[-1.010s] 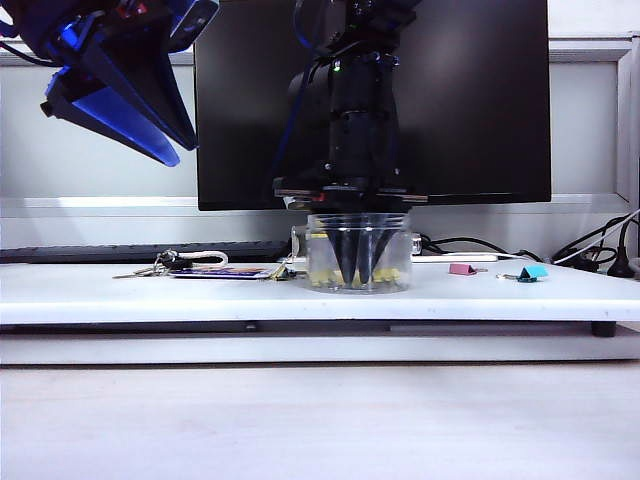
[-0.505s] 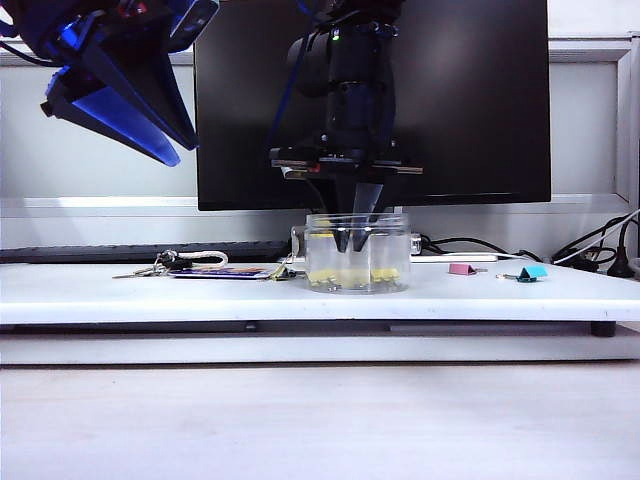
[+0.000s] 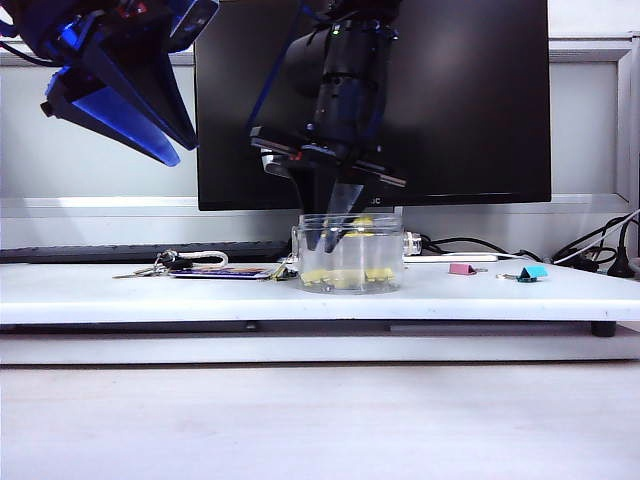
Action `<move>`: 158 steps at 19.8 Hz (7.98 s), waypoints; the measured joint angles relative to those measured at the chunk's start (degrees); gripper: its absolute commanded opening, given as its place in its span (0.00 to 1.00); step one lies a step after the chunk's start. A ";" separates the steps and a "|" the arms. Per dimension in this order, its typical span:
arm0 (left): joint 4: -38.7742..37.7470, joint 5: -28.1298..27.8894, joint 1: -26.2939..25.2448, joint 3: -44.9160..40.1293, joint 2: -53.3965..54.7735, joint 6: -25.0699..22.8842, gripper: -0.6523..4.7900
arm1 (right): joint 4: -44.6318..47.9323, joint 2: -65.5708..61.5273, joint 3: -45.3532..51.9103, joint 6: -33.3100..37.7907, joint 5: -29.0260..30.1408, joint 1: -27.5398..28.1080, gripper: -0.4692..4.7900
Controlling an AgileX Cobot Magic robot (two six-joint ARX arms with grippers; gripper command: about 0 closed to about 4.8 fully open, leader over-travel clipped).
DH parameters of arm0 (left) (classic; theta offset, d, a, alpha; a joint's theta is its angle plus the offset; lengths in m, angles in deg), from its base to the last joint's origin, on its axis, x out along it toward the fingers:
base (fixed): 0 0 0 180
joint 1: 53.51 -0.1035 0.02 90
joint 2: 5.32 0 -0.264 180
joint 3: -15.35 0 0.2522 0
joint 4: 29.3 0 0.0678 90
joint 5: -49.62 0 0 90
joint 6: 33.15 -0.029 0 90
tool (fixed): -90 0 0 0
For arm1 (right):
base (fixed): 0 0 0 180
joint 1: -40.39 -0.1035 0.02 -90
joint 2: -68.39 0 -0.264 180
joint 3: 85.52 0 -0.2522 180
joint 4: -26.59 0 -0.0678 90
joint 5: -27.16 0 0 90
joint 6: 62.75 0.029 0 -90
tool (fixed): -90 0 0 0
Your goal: Take the clips out of the round transparent plastic box and place them on the table.
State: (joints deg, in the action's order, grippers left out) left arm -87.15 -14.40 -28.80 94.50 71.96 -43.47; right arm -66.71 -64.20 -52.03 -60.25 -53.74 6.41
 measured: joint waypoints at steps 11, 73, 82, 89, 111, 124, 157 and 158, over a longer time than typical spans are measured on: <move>-0.48 0.24 0.00 0.00 0.00 0.00 0.40 | 1.53 0.35 7.76 -0.61 1.07 0.15 0.27; -1.38 0.92 0.00 0.00 -0.02 -0.20 0.40 | 0.74 12.11 9.07 2.12 -20.31 8.50 0.09; -0.50 0.94 0.02 0.00 -0.02 -0.17 0.40 | 4.79 8.63 15.39 1.68 -9.68 11.54 0.33; 0.13 0.92 0.02 0.00 -0.02 -0.20 0.40 | 5.55 8.81 15.15 1.53 -8.94 11.50 0.34; 1.40 4.76 0.04 0.00 -0.02 0.92 0.40 | 2.71 8.81 14.23 8.44 -7.41 1.46 0.29; 1.20 4.87 0.04 0.00 -0.02 0.92 0.40 | 0.33 6.49 14.27 9.09 -18.45 1.51 0.29; 1.92 4.87 0.04 0.00 0.00 0.90 0.40 | 0.37 4.15 4.33 2.29 -13.29 1.73 0.30; 1.90 4.87 0.04 0.00 0.00 0.90 0.40 | 0.42 4.46 3.52 1.88 -13.53 1.73 0.31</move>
State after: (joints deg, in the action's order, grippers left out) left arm -85.25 -9.53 -28.76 94.50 71.96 -42.58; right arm -66.30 -59.74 -48.51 -58.37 -67.27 8.14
